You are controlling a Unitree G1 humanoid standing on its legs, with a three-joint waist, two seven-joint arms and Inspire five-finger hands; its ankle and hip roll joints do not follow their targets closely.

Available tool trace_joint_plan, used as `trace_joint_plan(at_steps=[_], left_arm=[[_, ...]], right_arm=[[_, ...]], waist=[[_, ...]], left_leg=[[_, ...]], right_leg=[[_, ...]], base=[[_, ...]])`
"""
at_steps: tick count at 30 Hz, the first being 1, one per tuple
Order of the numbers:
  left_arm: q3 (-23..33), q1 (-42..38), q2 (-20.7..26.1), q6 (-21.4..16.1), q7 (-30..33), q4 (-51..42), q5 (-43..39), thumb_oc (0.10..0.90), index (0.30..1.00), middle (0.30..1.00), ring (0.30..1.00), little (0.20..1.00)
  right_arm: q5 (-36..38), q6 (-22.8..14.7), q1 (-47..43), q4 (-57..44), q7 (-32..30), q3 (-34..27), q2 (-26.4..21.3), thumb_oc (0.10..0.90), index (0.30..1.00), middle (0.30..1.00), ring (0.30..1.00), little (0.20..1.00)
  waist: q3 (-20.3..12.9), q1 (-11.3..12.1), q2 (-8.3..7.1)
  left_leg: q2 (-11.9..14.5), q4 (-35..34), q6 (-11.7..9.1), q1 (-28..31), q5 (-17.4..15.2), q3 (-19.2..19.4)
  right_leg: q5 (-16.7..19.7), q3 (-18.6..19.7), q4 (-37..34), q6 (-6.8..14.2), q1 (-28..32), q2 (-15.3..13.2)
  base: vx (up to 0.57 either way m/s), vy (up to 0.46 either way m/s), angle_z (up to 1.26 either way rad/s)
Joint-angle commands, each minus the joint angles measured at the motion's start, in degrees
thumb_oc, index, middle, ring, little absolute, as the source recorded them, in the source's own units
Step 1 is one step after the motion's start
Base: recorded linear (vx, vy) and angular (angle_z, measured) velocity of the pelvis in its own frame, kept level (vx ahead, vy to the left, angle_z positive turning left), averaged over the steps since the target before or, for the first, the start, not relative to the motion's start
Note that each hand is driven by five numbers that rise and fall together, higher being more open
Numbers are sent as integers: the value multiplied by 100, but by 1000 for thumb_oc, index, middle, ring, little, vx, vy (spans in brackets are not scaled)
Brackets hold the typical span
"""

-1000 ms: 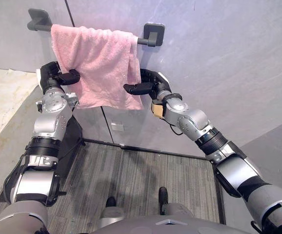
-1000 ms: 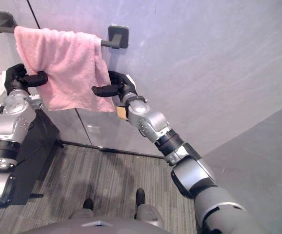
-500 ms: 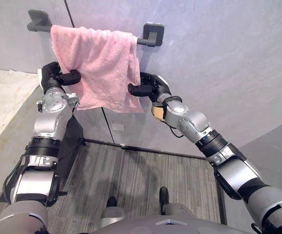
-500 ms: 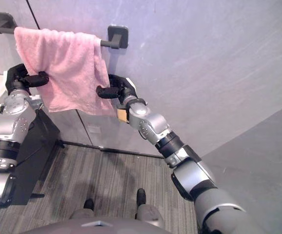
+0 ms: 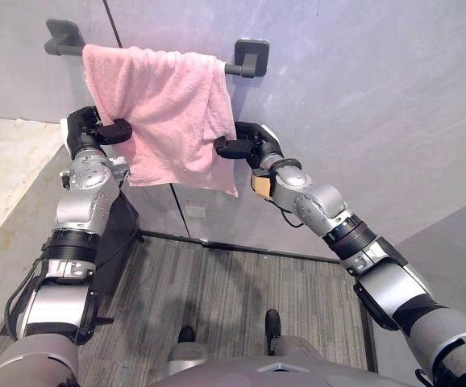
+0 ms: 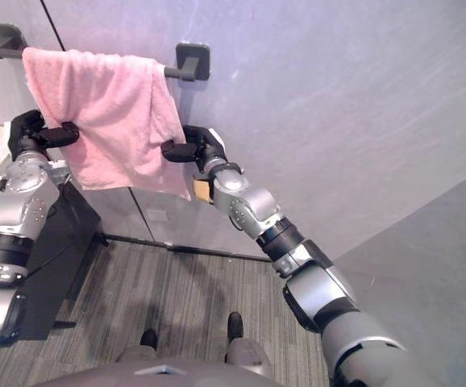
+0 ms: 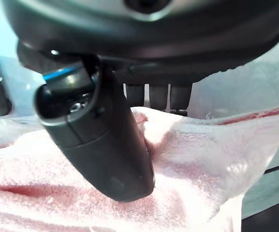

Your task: Organize the bathroom.

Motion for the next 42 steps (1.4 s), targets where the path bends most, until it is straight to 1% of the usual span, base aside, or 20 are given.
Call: trace_joint_plan(at_steps=[1, 3, 4, 5, 6, 13, 19, 22, 26, 28, 31, 33, 34, 35, 36, 37, 38, 39, 41, 42], left_arm=[[205, 148, 401, -502, 389, 38, 324, 400, 300, 300, 300, 300], [234, 189, 407, -526, 390, 50, 316, 400, 300, 300, 300, 300], [253, 207, 416, -539, 328, 49, 304, 400, 300, 300, 300, 300], [260, 215, 421, -509, 264, 37, 333, 558, 538, 538, 538, 538], [266, 222, 443, -464, 111, 10, 343, 800, 900, 900, 900, 900], [35, 193, 509, -261, -690, -290, 451, 800, 900, 900, 900, 900], [-24, 199, 501, -241, -929, -406, 250, 800, 900, 900, 900, 900], [4, 276, 442, -136, -1038, -480, 122, 800, 900, 900, 900, 900], [-70, 568, 224, 167, -1606, -427, 273, 800, 900, 900, 900, 900], [-161, 870, 27, 349, -1918, -461, 431, 800, 900, 900, 900, 900], [-189, 1606, -361, 444, -2234, -511, 640, 800, 900, 900, 900, 900], [-185, 2311, -702, 329, -2333, -415, 723, 800, 900, 900, 900, 900], [-180, 2399, -739, 412, -2368, -384, 703, 800, 900, 900, 900, 900], [-175, 2676, -843, 303, -2366, -263, 782, 800, 900, 900, 900, 900], [-199, 2782, -889, 299, -2367, -186, 770, 800, 900, 900, 900, 900], [-207, 2922, -979, 345, -2385, -54, 703, 800, 900, 900, 900, 900], [-227, 3252, -1134, 6, -2302, 364, 871, 800, 900, 900, 900, 900], [-234, 3271, -1140, 8, -2296, 395, 851, 800, 900, 900, 900, 900], [-317, 3424, -1274, -188, -2259, 1064, 880, 800, 900, 900, 900, 900], [-336, 3431, -1283, -183, -2229, 1112, 823, 800, 900, 900, 900, 900]], right_arm=[[-129, -562, -382, 60, -144, -377, 147, 400, 300, 300, 300, 300], [-115, -545, -372, 57, -176, -381, 141, 400, 300, 300, 300, 300], [-111, -538, -384, 61, -184, -389, 131, 449, 373, 373, 373, 373], [-150, -536, -395, 73, -183, -395, 119, 800, 900, 900, 900, 900], [-225, -513, -406, 98, -122, -409, 96, 800, 900, 900, 900, 900], [-285, -534, -456, -32, 133, -382, 52, 800, 900, 900, 900, 900], [-315, -507, -399, -103, 146, -359, 39, 800, 900, 900, 900, 900], [-362, -445, -336, -100, 102, -400, 22, 800, 900, 900, 900, 900], [-813, -103, -223, 15, 110, -483, -32, 800, 900, 900, 900, 900], [-1090, 161, -108, 85, 125, -513, -108, 800, 900, 900, 900, 900], [-1604, 520, 440, 106, 443, -661, -301, 800, 900, 900, 900, 900], [-2155, 757, 1205, 28, 902, -809, -467, 800, 900, 900, 900, 900], [-2327, 848, 1319, 41, 1030, -831, -477, 800, 900, 900, 900, 900], [-2521, 946, 1722, -32, 1160, -857, -571, 800, 900, 900, 900, 900], [-2657, 936, 1881, -50, 1224, -860, -602, 800, 900, 900, 900, 900], [-2773, 1073, 2116, -43, 1389, -894, -656, 800, 900, 900, 900, 900], [-3011, 939, 2781, -3, 1605, -985, -728, 800, 900, 900, 900, 900], [-3054, 928, 2823, 0, 1626, -989, -729, 800, 900, 900, 900, 900], [-3406, 778, 3457, 207, 1737, -981, -760, 800, 900, 900, 900, 900], [-3457, 805, 3501, 232, 1768, -980, -760, 800, 900, 900, 900, 900]], waist=[[-570, 64, 115], [-579, 66, 111], [-577, 68, 109], [-581, 71, 107], [-583, 73, 105], [-545, 82, 125], [-517, 50, 167], [-519, 38, 175], [-541, 25, 167], [-546, 19, 156], [-567, -5, 141], [-583, -50, 134], [-587, -58, 132], [-566, -94, 134], [-565, -107, 135], [-552, -135, 134], [-518, -197, 142], [-521, -199, 144], [-466, -275, 155], [-462, -281, 156]], left_leg=[[48, 426, 193, -200, -71, 317], [49, 419, 191, -196, -71, 319], [48, 423, 191, -197, -73, 317], [46, 421, 194, -196, -77, 315], [49, 422, 193, -196, -79, 318], [32, 448, 210, -239, -89, 283], [30, 428, 207, -240, -70, 300], [44, 412, 202, -225, -59, 335], [77, 398, 184, -228, -51, 397], [83, 387, 184, -235, -45, 408], [71, 347, 216, -209, -49, 396], [68, 302, 239, -188, -45, 411], [68, 294, 242, -184, -44, 415], [70, 279, 251, -134, -62, 430], [72, 279, 251, -129, -60, 430], [78, 273, 252, -122, -53, 443], [89, 262, 259, -106, -41, 464], [90, 260, 258, -104, -42, 464], [97, 257, 270, -109, -34, 484], [99, 262, 269, -114, -34, 485]], right_leg=[[-523, -25, 271, 102, 210, -420], [-522, -28, 267, 106, 209, -421], [-522, -26, 269, 104, 210, -420], [-527, -24, 273, 104, 207, -417], [-528, -25, 275, 108, 206, -420], [-538, 24, 324, 121, 164, -426], [-518, 47, 304, 118, 155, -420], [-514, 35, 294, 117, 161, -416], [-509, 3, 288, 128, 132, -408], [-503, 9, 276, 131, 115, -395], [-505, 53, 247, 126, 109, -360], [-507, 98, 215, 122, 99, -319], [-512, 108, 216, 120, 94, -311], [-535, 102, 209, 125, 137, -306], [-536, 115, 208, 125, 137, -298], [-536, 128, 208, 124, 133, -290], [-532, 161, 205, 116, 128, -273], [-534, 164, 204, 116, 128, -270], [-534, 174, 220, 120, 97, -258], [-536, 174, 229, 121, 89, -257]], base=[[0, 0, 0], [0, 0, 0], [0, 0, 0], [0, 0, 0], [0, 0, 0], [0, 0, 0], [-5, -2, 0], [0, 0, 0], [-25, 8, 0], [-42, 15, 0], [-20, 17, -1], [-24, 32, -4], [0, 29, -7], [8, 22, -11], [7, 28, -8], [-15, 34, -4], [-13, 31, -1], [-14, 33, -7], [-20, 20, -13], [-49, 9, -11]])
